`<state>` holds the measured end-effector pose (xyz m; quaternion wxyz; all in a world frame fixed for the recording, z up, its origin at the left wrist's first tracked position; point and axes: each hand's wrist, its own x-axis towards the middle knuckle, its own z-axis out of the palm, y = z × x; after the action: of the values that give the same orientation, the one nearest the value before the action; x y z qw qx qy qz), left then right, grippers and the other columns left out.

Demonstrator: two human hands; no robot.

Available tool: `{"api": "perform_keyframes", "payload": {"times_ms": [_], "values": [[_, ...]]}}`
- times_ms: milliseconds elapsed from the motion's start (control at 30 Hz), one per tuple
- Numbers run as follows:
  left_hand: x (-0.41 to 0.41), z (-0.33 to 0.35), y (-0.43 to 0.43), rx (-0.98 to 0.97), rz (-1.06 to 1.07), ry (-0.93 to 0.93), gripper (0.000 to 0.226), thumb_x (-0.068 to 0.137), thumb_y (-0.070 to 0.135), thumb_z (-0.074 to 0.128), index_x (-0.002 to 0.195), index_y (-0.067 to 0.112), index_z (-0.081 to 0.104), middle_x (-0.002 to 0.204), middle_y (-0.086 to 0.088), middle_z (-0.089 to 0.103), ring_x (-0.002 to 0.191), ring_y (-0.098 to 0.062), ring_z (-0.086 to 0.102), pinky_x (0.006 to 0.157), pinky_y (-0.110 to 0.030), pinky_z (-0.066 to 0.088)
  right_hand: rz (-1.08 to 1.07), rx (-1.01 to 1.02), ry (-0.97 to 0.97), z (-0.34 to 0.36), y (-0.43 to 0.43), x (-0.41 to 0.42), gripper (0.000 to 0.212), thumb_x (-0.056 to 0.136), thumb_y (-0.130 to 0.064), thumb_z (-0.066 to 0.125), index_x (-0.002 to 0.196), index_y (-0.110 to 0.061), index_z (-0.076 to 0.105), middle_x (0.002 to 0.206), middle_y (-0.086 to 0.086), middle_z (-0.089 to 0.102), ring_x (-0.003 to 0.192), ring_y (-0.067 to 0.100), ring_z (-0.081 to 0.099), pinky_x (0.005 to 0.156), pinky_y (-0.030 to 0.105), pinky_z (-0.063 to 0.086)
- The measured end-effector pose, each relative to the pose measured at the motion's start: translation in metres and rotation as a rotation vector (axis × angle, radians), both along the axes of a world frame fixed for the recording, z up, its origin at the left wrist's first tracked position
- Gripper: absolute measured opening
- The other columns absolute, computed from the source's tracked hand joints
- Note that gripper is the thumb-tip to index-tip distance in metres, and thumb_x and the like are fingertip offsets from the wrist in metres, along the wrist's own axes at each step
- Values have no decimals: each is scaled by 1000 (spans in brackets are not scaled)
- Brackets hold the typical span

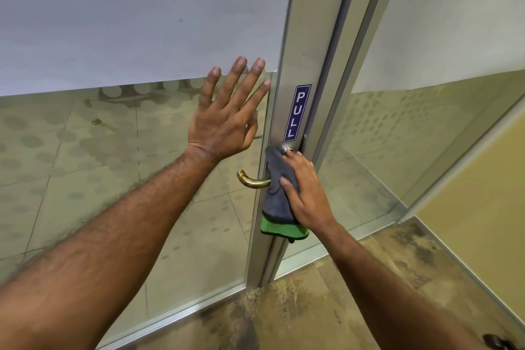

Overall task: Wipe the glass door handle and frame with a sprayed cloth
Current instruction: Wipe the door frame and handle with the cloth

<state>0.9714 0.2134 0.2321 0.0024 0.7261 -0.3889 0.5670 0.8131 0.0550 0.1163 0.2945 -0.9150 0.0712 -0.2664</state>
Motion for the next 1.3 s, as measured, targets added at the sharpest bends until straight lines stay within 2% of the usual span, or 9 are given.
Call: {"api": "perform_keyframes", "payload": {"times_ms": [167, 300, 500, 633, 733, 867, 967, 1167, 1300], "values": [[3, 0, 3, -4, 16, -14, 61, 99, 30, 46, 158, 18, 36, 165, -11, 29, 151, -36, 28, 121, -51, -1, -129, 33, -32, 4, 37, 19, 52, 99, -46, 40, 142, -17, 44, 147, 4, 47, 144, 19, 29, 121, 42, 24], [2, -2, 4, -13, 8, -11, 63, 99, 30, 47, 159, 18, 35, 165, -11, 29, 150, -36, 29, 122, -51, -2, -64, -229, -38, -4, 68, 18, 44, 99, -39, 47, 139, -20, 44, 144, 2, 49, 144, 23, 30, 122, 48, 18], [0, -2, -1, -10, -18, -7, 62, 98, 28, 47, 158, 17, 36, 164, -12, 30, 150, -37, 30, 121, -51, 0, 170, -537, -166, -16, 34, 11, 53, 87, -10, 63, 138, -17, 55, 149, 8, 49, 139, 33, 40, 114, 49, 30], [-1, -1, -3, -28, -33, -12, 61, 97, 27, 49, 156, 16, 40, 163, -12, 33, 149, -36, 31, 122, -52, 3, 9, -378, -130, -11, 17, 6, 39, 98, -26, 51, 136, -18, 55, 142, 5, 56, 136, 25, 45, 114, 53, 31], [-1, 1, -6, -41, -33, -13, 60, 97, 26, 49, 155, 16, 42, 161, -12, 36, 149, -36, 33, 122, -51, 2, -107, -104, -121, 11, 27, 21, 27, 99, -31, 47, 119, -20, 62, 117, 2, 67, 113, 19, 57, 101, 52, 40], [-1, -1, 0, -46, -44, 3, 58, 97, 25, 49, 155, 16, 43, 160, -11, 38, 148, -36, 34, 122, -51, 4, -200, -308, 116, 35, 70, 44, 34, 97, -45, 44, 105, -17, 61, 97, 6, 68, 93, 28, 61, 84, 47, 44], [1, -2, 4, -38, -37, -2, 58, 98, 25, 47, 156, 17, 42, 161, -11, 37, 148, -35, 33, 122, -51, 3, -212, -600, 195, 26, 96, 45, 48, 89, -53, 54, 115, -13, 56, 105, 10, 63, 96, 32, 59, 85, 48, 43], [0, -3, 2, -31, -32, -1, 59, 99, 26, 46, 156, 16, 40, 162, -12, 35, 149, -36, 33, 122, -51, 5, 90, -777, -5, 0, 44, 24, 64, 82, -31, 63, 144, -31, 44, 141, 8, 51, 121, 28, 49, 92, 46, 37], [-1, -2, 2, -25, -21, -7, 60, 98, 26, 47, 156, 16, 40, 162, -12, 34, 149, -36, 32, 122, -52, 4, 143, -680, -108, 2, 17, 22, 51, 92, -48, 57, 136, -22, 56, 121, 6, 64, 102, 26, 59, 85, 43, 40]]}}
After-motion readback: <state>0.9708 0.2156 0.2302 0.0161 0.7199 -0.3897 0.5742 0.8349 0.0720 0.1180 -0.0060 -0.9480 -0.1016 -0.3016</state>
